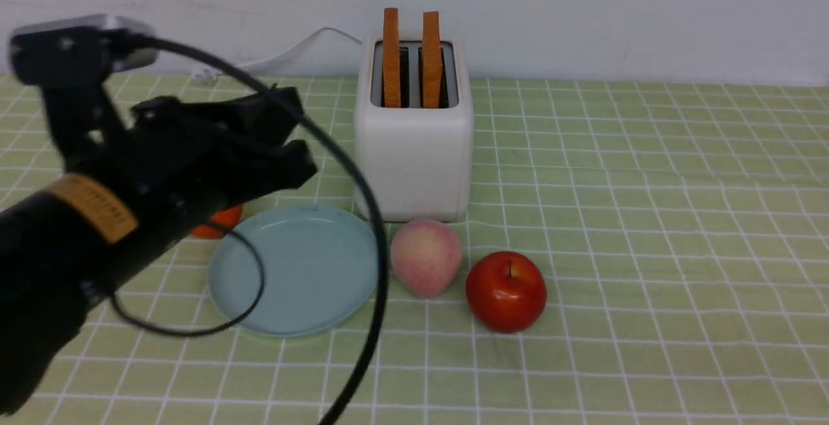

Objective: Take toasted bread from bread machine on green coffee tablecloth place on plate.
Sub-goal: 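Reach for a toast slice standing in the toaster with the left gripper, then place the slice of bread on the plate with the left gripper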

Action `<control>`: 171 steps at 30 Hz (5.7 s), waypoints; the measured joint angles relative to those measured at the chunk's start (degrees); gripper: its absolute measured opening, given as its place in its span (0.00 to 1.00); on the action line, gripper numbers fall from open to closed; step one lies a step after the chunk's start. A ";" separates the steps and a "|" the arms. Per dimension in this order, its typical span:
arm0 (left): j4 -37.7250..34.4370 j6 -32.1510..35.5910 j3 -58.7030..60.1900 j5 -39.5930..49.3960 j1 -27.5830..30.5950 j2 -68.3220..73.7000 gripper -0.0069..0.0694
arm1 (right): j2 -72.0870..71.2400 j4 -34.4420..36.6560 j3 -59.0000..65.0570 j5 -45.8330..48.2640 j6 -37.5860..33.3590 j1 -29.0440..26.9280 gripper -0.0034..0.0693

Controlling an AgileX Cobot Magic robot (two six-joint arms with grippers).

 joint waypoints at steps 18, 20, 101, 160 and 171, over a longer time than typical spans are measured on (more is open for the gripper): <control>-8.84 12.90 -16.95 -16.97 0.00 29.88 0.78 | 4.02 34.20 -0.02 -10.25 -37.73 4.15 0.06; -10.62 15.28 -18.89 -17.16 0.00 31.97 0.78 | 4.02 34.71 -0.02 -9.84 -38.06 4.15 0.07; -45.14 42.87 -23.80 51.12 17.60 22.76 0.16 | 4.02 41.20 -0.02 2.18 -38.62 4.15 0.04; -16.88 20.20 -24.01 59.39 17.66 26.63 0.84 | 5.79 37.47 -0.02 10.95 -37.41 4.15 0.07; 6.72 1.04 -24.08 61.01 17.66 17.39 0.83 | 5.79 38.46 -0.02 10.19 -38.74 4.15 0.07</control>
